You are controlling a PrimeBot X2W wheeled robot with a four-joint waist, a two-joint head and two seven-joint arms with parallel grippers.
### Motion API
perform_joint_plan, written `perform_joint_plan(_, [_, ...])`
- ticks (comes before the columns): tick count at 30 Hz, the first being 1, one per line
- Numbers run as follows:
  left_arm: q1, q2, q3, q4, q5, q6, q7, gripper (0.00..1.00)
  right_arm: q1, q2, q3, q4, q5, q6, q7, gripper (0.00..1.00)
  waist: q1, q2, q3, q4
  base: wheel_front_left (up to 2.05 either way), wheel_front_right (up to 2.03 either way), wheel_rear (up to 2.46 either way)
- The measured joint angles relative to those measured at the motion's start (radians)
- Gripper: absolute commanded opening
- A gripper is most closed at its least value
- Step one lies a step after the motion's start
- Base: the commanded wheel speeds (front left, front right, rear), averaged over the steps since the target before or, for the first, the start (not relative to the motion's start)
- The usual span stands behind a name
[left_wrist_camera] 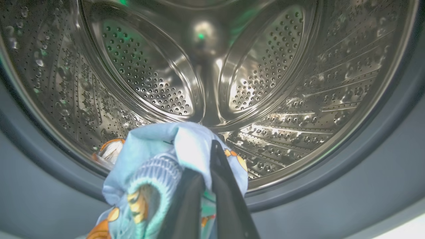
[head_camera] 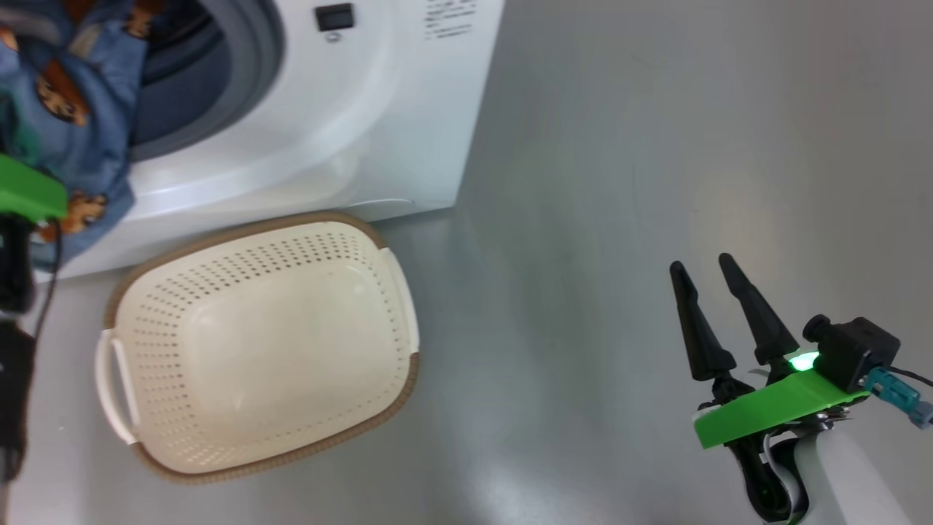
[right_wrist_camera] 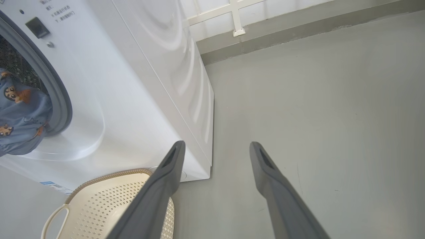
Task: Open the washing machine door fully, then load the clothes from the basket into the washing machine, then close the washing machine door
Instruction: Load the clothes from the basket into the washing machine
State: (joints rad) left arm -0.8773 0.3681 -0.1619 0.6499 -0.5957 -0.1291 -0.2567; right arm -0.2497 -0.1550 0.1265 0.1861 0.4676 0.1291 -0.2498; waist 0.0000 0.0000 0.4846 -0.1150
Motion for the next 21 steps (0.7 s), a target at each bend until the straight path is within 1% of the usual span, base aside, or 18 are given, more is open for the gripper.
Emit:
perform_joint_plan(3, [-0.067,0.019,-0.04,0.068,-0.005,0.0,0.0,0.0,0.0,0.004,0.012,0.0,0.0,0.0,0.0,1.0,0.0,0.0,0.013,-0.022,0.0,0.0,0.0])
perform_joint_plan(8, [-0.167,0.044,-0.057,0.132,-0.031,0.0,0.0,0.0,-0.004,0.012,0.026,-0.001,0.0,0.0,0.0,1.0,0.0,0.0,0.03,-0.053,0.0,0.0,0.0])
perform_joint_plan(11, [-0.212,0.061,-0.049,0.119,-0.032,0.0,0.0,0.0,-0.007,0.014,0.027,-0.003,0.0,0.0,0.0,1.0,0.0,0.0,0.04,-0.065,0.0,0.0,0.0])
perform_joint_plan(14, [-0.235,0.074,-0.013,0.076,0.004,0.0,0.0,0.0,-0.021,0.018,0.027,-0.007,0.0,0.0,0.0,1.0,0.0,0.0,0.05,-0.074,0.0,0.0,0.0])
perform_joint_plan(18, [-0.235,0.078,0.043,0.029,0.048,0.0,0.0,0.0,-0.023,0.022,0.029,-0.009,0.0,0.0,0.0,1.0,0.0,0.0,0.057,-0.085,0.0,0.0,0.0])
perform_joint_plan(21, [-0.226,0.078,0.052,0.035,0.074,0.0,0.0,0.0,-0.023,0.024,0.036,-0.012,0.0,0.0,0.0,1.0,-0.0001,0.0,0.063,-0.089,0.0,0.0,0.0])
